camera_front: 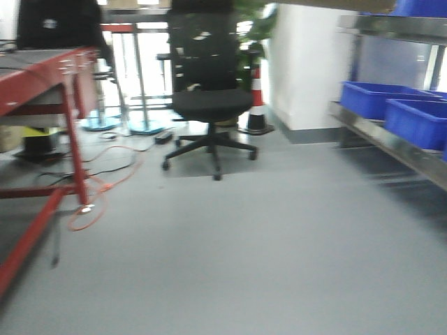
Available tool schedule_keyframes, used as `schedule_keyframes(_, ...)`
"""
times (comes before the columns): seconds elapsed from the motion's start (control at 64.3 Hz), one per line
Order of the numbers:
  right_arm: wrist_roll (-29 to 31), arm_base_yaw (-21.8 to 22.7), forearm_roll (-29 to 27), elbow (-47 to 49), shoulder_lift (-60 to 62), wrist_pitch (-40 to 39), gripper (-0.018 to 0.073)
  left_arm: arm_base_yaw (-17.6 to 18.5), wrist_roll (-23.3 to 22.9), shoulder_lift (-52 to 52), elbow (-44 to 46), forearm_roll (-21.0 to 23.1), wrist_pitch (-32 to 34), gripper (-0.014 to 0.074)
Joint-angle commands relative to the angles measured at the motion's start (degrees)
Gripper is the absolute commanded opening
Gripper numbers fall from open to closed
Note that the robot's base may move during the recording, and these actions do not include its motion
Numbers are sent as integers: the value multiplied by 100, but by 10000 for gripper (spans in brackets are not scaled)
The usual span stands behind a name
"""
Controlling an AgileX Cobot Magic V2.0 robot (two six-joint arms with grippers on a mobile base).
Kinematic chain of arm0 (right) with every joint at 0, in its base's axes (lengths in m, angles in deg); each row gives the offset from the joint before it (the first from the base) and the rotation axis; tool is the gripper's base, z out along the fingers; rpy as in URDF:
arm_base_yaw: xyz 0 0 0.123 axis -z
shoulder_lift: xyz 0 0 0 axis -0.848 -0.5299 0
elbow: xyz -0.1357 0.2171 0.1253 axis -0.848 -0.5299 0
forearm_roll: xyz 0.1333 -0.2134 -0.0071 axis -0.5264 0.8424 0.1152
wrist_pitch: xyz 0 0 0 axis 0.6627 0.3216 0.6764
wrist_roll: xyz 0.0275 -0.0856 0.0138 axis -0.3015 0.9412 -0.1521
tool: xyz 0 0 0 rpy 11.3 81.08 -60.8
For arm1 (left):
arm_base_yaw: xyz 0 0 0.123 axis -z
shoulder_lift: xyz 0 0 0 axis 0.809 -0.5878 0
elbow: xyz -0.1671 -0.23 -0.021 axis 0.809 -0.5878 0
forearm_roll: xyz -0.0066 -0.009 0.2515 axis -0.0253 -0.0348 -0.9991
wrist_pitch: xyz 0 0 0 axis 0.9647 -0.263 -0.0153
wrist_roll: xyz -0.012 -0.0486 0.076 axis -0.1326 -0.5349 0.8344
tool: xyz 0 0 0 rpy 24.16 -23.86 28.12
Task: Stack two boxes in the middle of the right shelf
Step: 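Hold the boxes in both grippers while driving to the steel shelf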
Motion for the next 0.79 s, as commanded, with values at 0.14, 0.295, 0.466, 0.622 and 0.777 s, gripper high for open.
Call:
schedule_keyframes(0.14, 90, 56, 189, 59, 53, -81, -151, -12, 2, 114, 60, -81, 541, -111)
schedule_keyframes(0.295, 90, 56, 189, 59, 53, -81, -151, -12, 2, 114, 60, -81, 541, -111)
schedule_keyframes(0.466, 90, 56, 189, 59, 53, -81, -151, -12, 2, 114, 60, -81, 541, -111)
schedule_keyframes(0.622, 90, 56, 189, 59, 53, -81, -151, -12, 2, 114, 60, -81, 541, -111)
schedule_keyframes(0.777, 90, 56, 189, 59, 53, -81, -151, -12, 2, 114, 60, -81, 541, -111)
